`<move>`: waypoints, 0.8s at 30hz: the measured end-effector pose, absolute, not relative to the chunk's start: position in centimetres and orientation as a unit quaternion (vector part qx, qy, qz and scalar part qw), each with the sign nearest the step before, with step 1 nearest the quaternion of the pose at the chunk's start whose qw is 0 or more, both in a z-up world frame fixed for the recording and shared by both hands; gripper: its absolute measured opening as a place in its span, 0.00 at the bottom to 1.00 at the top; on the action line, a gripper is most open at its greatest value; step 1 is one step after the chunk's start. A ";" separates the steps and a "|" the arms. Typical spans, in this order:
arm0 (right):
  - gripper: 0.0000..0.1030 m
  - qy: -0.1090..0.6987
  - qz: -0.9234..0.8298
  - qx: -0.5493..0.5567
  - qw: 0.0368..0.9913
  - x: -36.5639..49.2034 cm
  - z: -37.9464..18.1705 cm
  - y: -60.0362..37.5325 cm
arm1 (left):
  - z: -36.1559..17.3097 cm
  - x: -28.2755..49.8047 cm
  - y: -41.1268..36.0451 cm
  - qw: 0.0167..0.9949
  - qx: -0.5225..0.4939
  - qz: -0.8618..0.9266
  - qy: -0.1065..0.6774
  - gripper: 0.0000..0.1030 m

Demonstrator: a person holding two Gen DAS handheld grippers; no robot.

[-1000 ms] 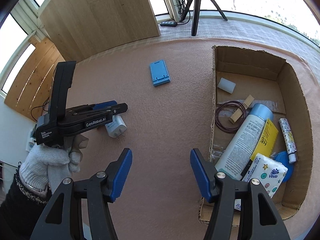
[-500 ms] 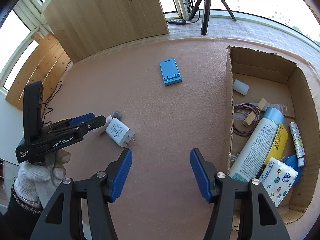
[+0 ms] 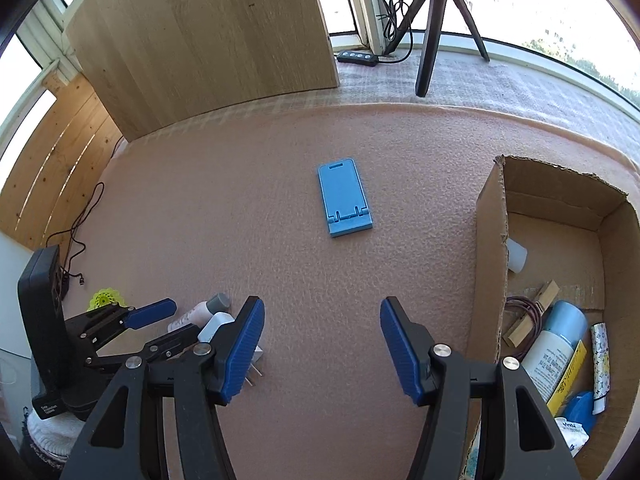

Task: Organize objects
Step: 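Grasp the white lotion bottle with the left gripper while the right grasps the blue phone stand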

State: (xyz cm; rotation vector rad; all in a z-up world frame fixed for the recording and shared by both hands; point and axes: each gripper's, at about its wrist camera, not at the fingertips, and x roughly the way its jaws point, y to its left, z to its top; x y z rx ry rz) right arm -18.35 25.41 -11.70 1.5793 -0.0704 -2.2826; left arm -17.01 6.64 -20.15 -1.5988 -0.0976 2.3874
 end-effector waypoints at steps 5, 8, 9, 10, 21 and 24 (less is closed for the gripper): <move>0.55 -0.021 -0.806 0.568 0.166 -21.4 -12.6 24.5 | -20.2 -17.7 6.8 0.129 -0.551 0.824 -0.027 0.39; 0.55 -0.005 -0.804 0.573 0.156 -23.2 -13.2 23.8 | -20.3 -18.1 6.7 0.121 -0.550 0.826 -0.025 0.35; 0.55 0.001 -0.804 0.575 0.153 -23.8 -13.4 23.5 | -20.3 -18.1 6.5 0.119 -0.550 0.826 -0.025 0.33; 0.55 0.006 -0.803 0.577 0.151 -24.4 -13.7 23.3 | -20.3 -18.2 6.3 0.117 -0.550 0.826 -0.027 0.30; 0.55 0.058 -0.788 0.600 0.124 -28.7 -17.0 20.8 | -20.8 -18.6 5.4 0.113 -0.550 0.826 -0.046 0.20; 0.55 0.071 -0.786 0.602 0.120 -29.2 -17.4 20.4 | -20.8 -18.7 5.3 0.113 -0.549 0.826 -0.052 0.20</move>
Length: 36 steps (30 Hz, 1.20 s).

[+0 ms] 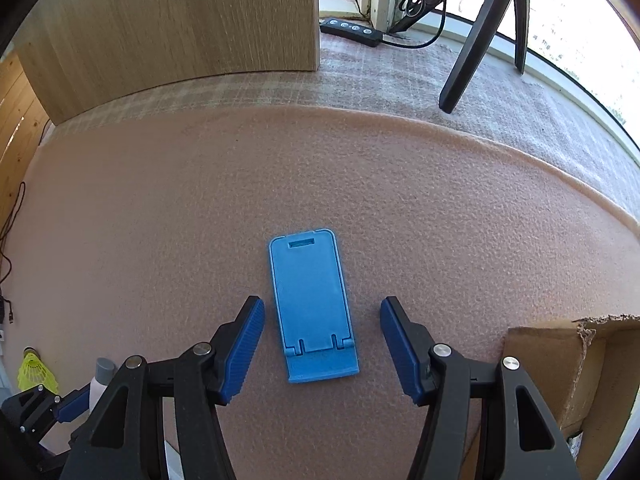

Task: Organize objects
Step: 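Grasp the white lotion bottle with the left gripper while the right grasps the blue phone stand, then carry the bottle and phone stand over the box and open both grippers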

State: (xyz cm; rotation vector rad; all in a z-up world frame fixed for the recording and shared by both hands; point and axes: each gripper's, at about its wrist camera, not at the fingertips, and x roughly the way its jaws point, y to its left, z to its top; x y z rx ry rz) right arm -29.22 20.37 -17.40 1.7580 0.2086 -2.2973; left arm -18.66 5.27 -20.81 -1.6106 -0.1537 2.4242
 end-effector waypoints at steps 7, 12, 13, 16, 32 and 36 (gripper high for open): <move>0.54 0.094 -0.788 0.596 0.123 -29.3 -17.6 19.8 | -20.9 -18.8 4.9 0.113 -0.550 0.825 -0.072 0.20; 0.35 0.093 -0.790 0.592 0.132 -28.8 -17.4 19.9 | -20.8 -18.5 4.8 0.113 -0.550 0.823 -0.081 0.20; 0.33 0.092 -0.789 0.592 0.134 -28.6 -17.4 20.0 | -20.8 -18.5 4.8 0.113 -0.551 0.823 -0.082 0.20; 0.33 0.095 -0.790 0.590 0.136 -28.1 -17.2 20.1 | -20.8 -18.5 5.0 0.116 -0.551 0.822 -0.085 0.20; 0.32 0.033 -0.804 0.567 0.176 -21.7 -13.1 23.9 | -16.4 -17.4 6.1 0.129 -0.518 0.840 -0.097 0.20; 0.32 0.024 -0.816 0.550 0.178 -19.5 -10.7 26.1 | -14.9 -17.4 7.7 0.142 -0.507 0.845 -0.093 0.20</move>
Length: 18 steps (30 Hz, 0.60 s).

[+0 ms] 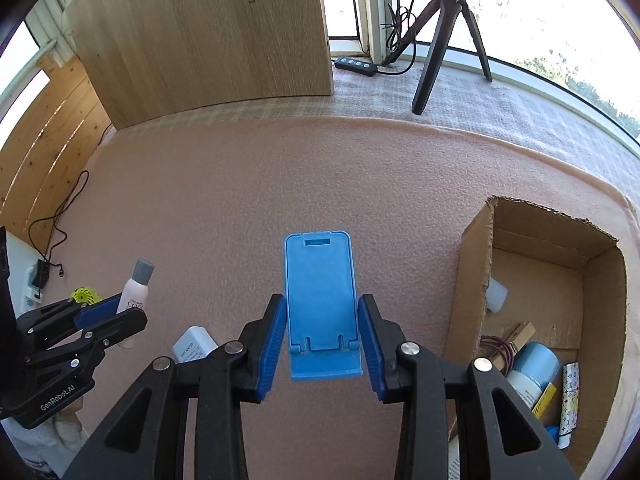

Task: Organize objects
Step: 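Carry the bottle and phone stand over the box and open both grippers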

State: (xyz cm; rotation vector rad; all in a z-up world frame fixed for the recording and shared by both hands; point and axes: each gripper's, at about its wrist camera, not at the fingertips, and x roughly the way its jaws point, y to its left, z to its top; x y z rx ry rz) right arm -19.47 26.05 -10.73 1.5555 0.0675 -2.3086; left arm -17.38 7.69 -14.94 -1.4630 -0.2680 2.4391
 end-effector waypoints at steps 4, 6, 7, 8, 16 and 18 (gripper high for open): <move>0.32 0.007 -0.826 0.537 0.170 -17.7 -9.2 28.9 | -13.9 -17.8 10.0 0.158 -0.498 0.848 -0.089 0.20; 0.32 0.000 -0.831 0.531 0.164 -17.1 -8.8 30.4 | -13.4 -17.8 11.1 0.166 -0.494 0.849 -0.086 0.20; 0.32 -0.003 -0.834 0.528 0.160 -16.6 -8.4 31.1 | -13.1 -17.8 11.6 0.171 -0.492 0.850 -0.084 0.20; 0.32 -0.006 -0.837 0.525 0.156 -16.2 -8.1 32.0 | -12.9 -17.8 12.2 0.175 -0.490 0.850 -0.082 0.20; 0.32 -0.025 -0.855 0.506 0.109 -12.7 -6.5 38.2 | -10.9 -19.0 17.7 0.214 -0.475 0.852 -0.063 0.20; 0.32 -0.029 -0.857 0.505 0.098 -12.0 -6.5 39.4 | -10.6 -19.3 19.4 0.224 -0.473 0.850 -0.056 0.20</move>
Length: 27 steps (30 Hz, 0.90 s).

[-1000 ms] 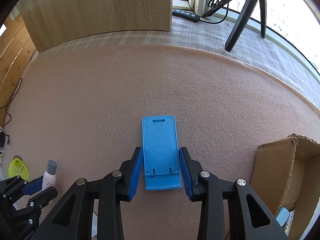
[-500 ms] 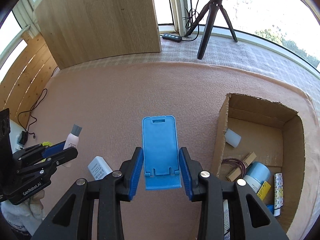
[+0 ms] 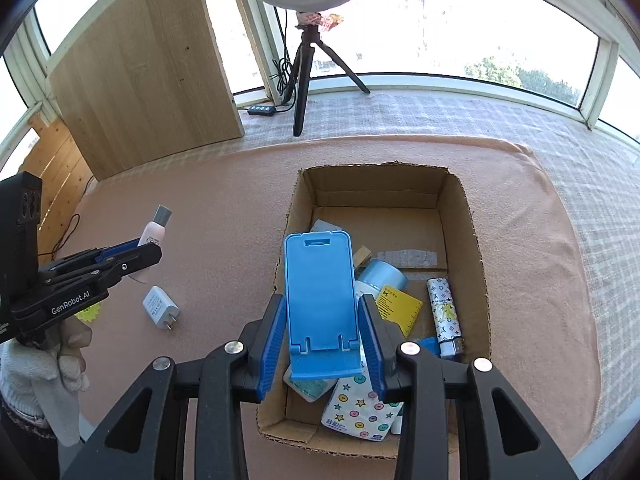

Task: Organize objects
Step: 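Carry the bottle and phone stand over the box and open both grippers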

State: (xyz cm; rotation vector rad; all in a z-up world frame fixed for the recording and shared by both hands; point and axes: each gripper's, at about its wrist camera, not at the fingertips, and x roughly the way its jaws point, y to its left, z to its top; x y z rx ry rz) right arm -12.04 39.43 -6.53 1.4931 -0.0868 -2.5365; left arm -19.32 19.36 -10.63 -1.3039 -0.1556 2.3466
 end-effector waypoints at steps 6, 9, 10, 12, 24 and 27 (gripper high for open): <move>0.32 -0.036 -0.857 0.508 0.076 -10.6 -7.0 42.6 | -10.0 -20.9 24.8 0.253 -0.468 0.846 -0.037 0.20; 0.32 -0.041 -0.856 0.511 0.071 -10.1 -7.4 43.8 | -10.0 -21.6 27.4 0.265 -0.467 0.843 -0.029 0.20; 0.32 -0.041 -0.855 0.512 0.069 -10.0 -7.5 44.0 | -9.9 -21.9 28.2 0.268 -0.467 0.842 -0.025 0.20; 0.32 -0.041 -0.854 0.514 0.067 -9.7 -7.7 44.6 | -10.0 -22.4 29.8 0.274 -0.467 0.841 -0.021 0.20; 0.32 -0.046 -0.849 0.522 0.064 -8.8 -8.6 46.5 | -11.3 -24.8 36.8 0.298 -0.474 0.829 0.001 0.20; 0.33 -0.047 -0.849 0.523 0.063 -8.8 -8.7 46.8 | -11.6 -25.1 37.7 0.301 -0.474 0.827 0.004 0.20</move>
